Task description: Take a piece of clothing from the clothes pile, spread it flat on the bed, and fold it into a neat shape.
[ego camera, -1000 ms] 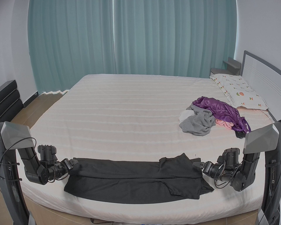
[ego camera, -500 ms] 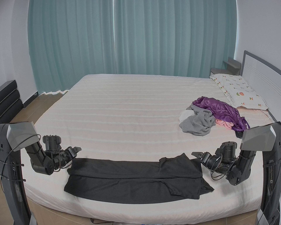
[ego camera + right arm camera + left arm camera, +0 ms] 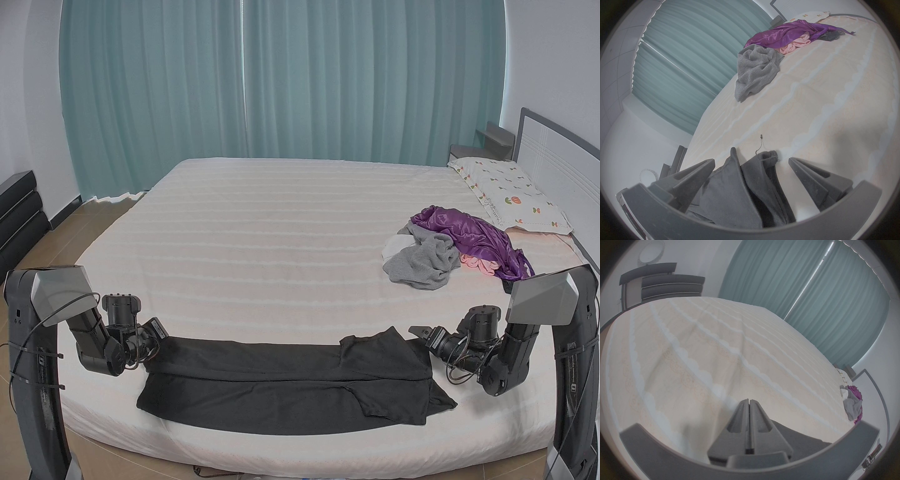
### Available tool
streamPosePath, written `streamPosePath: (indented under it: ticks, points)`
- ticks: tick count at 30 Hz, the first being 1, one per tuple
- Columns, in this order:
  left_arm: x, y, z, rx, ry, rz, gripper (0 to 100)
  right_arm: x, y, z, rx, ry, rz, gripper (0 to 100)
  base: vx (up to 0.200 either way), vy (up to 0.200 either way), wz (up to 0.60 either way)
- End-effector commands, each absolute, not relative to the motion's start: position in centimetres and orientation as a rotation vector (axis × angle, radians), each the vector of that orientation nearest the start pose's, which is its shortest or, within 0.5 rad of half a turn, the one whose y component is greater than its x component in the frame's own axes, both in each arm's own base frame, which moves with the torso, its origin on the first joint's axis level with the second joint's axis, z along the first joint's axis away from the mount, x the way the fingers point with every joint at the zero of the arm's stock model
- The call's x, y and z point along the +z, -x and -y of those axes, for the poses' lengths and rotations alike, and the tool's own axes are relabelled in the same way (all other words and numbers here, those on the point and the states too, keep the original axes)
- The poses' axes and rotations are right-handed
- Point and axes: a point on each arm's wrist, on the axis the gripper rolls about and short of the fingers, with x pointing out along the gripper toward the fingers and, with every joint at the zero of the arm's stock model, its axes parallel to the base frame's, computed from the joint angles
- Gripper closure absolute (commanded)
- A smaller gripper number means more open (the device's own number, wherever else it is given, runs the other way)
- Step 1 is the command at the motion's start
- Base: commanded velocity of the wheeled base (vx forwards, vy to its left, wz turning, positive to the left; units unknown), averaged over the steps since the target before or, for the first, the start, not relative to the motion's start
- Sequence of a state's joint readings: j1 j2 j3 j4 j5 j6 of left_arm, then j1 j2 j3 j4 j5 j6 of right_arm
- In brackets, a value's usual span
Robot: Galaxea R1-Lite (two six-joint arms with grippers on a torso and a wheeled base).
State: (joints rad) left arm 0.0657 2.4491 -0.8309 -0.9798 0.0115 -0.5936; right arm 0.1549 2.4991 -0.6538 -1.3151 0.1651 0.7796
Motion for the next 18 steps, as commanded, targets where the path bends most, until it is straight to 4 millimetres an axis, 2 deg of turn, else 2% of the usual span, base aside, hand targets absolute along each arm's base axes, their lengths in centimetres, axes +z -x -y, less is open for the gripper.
streamPosePath:
  ticks: [1, 5, 11, 18]
  points:
    - [-5.2, -38.1, -2.7, 0.297, 0.626, -0.589, 100, -6.4, -35.4, -5.9, 0.084, -0.756, -0.615, 0, 0.0, 0.0, 0.0]
    - [-5.1, -38.1, -2.8, 0.325, 0.675, -0.572, 100, -6.8, -35.9, -6.0, 0.052, -0.743, -0.609, 0, 0.0, 0.0, 0.0]
    - [-4.9, -38.2, -3.2, 0.348, 0.711, -0.553, 100, -6.6, -37.7, -5.8, 0.012, -0.741, -0.621, 0, 0.0, 0.0, 0.0]
    - [-4.8, -38.3, -3.2, 0.345, 0.726, -0.518, 100, -6.8, -37.9, -6.5, 0.032, -0.71, -0.633, 0, 0.0, 0.0, 0.0]
